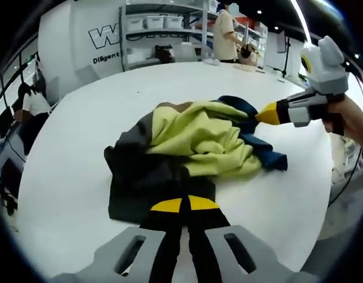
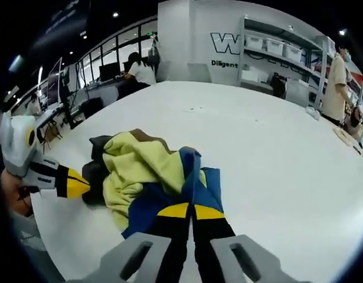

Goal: Fold the garment on the visible template until the final outline fits inside the template.

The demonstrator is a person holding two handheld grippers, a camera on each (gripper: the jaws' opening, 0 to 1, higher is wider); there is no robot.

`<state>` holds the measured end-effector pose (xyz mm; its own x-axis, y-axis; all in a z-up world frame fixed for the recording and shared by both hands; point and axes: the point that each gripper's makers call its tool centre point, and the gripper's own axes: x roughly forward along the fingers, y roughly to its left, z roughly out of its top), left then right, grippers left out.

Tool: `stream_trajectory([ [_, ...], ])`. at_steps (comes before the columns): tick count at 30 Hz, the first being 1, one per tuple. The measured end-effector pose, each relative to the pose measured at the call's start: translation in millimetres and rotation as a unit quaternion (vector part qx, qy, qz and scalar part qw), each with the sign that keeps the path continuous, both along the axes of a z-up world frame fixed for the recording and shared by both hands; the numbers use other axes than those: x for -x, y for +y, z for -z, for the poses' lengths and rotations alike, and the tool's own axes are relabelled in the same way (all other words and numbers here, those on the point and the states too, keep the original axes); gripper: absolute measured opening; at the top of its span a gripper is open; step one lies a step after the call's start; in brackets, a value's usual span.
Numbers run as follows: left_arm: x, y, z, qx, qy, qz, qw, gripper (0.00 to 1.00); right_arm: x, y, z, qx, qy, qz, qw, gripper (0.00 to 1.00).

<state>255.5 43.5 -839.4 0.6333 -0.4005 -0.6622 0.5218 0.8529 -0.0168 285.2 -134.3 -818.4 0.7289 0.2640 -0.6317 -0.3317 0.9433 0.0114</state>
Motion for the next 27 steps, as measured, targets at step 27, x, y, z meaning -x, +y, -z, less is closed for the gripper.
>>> stream_trajectory([
  [27,-12.4,62.6,-27.5,-0.006,-0.032,-0.088,0.9956,0.00,-34.4,-29.2,-38.0,0.055,-0.020,-0.018,0.9981,0.00],
])
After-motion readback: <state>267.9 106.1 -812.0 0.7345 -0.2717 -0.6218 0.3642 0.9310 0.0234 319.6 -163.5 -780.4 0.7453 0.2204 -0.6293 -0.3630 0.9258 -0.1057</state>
